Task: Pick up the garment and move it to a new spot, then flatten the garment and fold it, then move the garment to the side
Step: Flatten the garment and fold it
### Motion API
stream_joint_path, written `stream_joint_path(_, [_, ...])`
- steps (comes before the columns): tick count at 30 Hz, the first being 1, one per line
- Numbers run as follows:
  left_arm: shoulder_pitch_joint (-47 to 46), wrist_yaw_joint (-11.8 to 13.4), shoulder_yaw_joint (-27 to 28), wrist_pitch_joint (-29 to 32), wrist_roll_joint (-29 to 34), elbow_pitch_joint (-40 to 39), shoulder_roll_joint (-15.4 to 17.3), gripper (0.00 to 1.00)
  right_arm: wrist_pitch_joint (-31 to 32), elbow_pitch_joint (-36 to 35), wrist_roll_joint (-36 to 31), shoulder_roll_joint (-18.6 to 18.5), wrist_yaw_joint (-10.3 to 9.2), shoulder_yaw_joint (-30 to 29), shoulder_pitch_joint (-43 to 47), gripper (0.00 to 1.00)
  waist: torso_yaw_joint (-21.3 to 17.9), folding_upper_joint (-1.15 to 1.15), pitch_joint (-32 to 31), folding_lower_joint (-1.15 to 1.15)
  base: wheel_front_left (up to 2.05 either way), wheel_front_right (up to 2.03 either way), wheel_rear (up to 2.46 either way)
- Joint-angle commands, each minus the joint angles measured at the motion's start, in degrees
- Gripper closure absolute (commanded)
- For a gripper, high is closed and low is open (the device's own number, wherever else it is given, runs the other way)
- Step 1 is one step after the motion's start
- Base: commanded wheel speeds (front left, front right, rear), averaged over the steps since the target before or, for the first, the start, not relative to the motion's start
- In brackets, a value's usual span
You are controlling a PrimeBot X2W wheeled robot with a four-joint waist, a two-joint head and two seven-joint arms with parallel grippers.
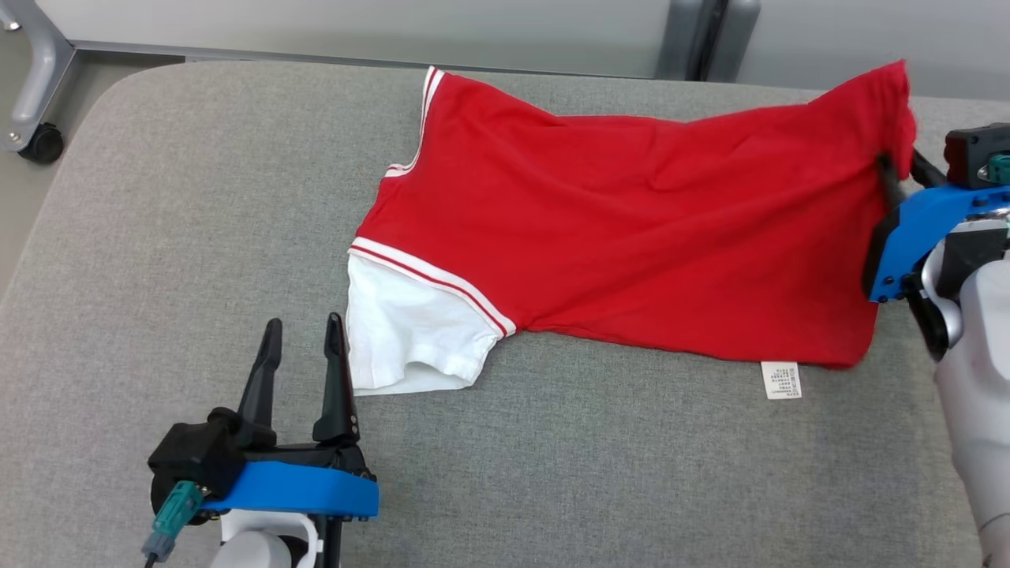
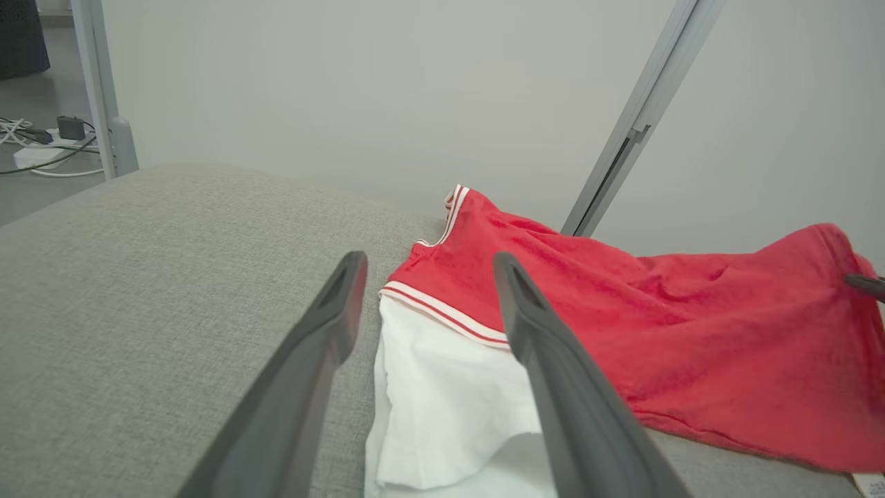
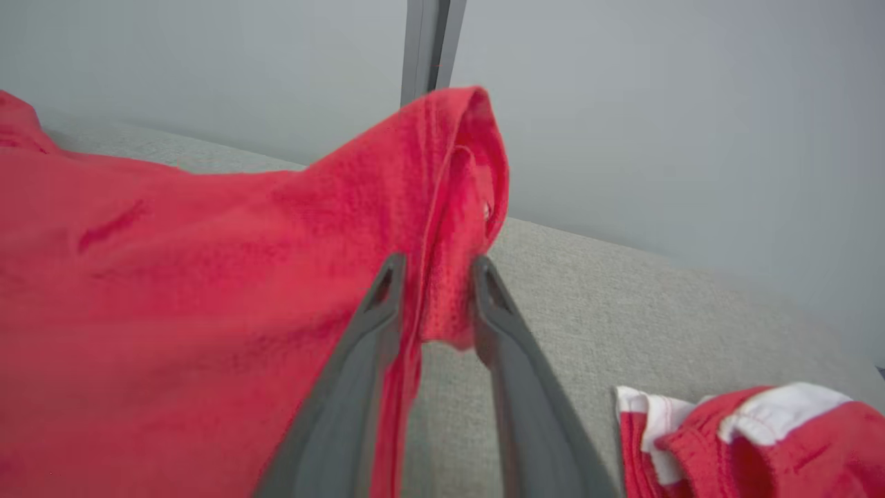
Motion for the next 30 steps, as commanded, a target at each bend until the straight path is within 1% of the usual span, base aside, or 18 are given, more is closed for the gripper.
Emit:
stream_joint_path(1, [-0.15, -0.25, -0.55, 0.23, 0.09, 0.32, -0.11, 0.0, -1.74, 1.3, -0.5, 0.74, -0.01, -0.45, -1.3, 0.0, -0.17, 0.0, -0.26, 0.0, 0.0, 0.0, 0.0])
stream_joint_path(7, [0.64, -0.15, -1.1, 0.37, -0.17, 1.34, -0.28, 0.0, -8.81, 3.68, -1.4, 2.38, -0.01, -0.39, -0.86, 0.0, -1.25, 0.0, -1.52, 0.0, 0.0, 0.0, 0.0])
stream_joint_path(11, [0.64, 0.0, -0.75, 0.31, -0.4, 1.71, 0.03, 0.0, -14.28, 2.77, -1.03, 4.31, -0.01, -0.77, 1.63, 0.0, -2.54, 0.0, -2.84, 0.0, 0.0, 0.0, 0.0])
stream_joint_path(14, [0.69, 0.22, -0.44, 0.22, -0.32, 2.12, 0.52, 0.0, -16.48, 0.61, -1.39, 6.24, -0.01, -1.31, 4.37, 0.0, -3.75, 0.0, -4.01, 0.0, 0.0, 0.0, 0.0])
stream_joint_path(18, [1.06, 0.3, -0.15, 0.1, -0.46, 2.91, 0.86, 0.0, -17.53, -4.26, -1.59, 9.45, -0.01, -1.74, 10.15, 0.0, -5.12, 0.0, -5.6, 0.0, 0.0, 0.0, 0.0])
stream_joint_path(22, [1.83, 0.11, -0.18, 0.01, -0.64, 3.99, 0.96, 0.0, -17.72, -11.13, -0.77, 11.89, -0.01, -1.29, 17.43, 0.0, -6.22, 0.0, -7.18, 0.0, 0.0, 0.0, 0.0])
stream_joint_path(26, [2.98, -0.39, -0.32, -0.07, -1.03, 5.08, 1.15, 0.0, -17.76, -19.03, -0.31, 12.82, -0.01, -1.92, 25.31, 0.0, -6.75, 0.0, -8.44, 0.0, 0.0, 0.0, 0.0])
stream_joint_path(30, [3.99, -1.01, -0.42, -0.15, -1.32, 5.82, 1.34, 0.0, -17.75, -25.24, 2.93, 12.99, -0.01, -0.78, 31.88, 0.0, -6.8, 0.0, -9.25, 0.0, 0.0, 0.0, 0.0])
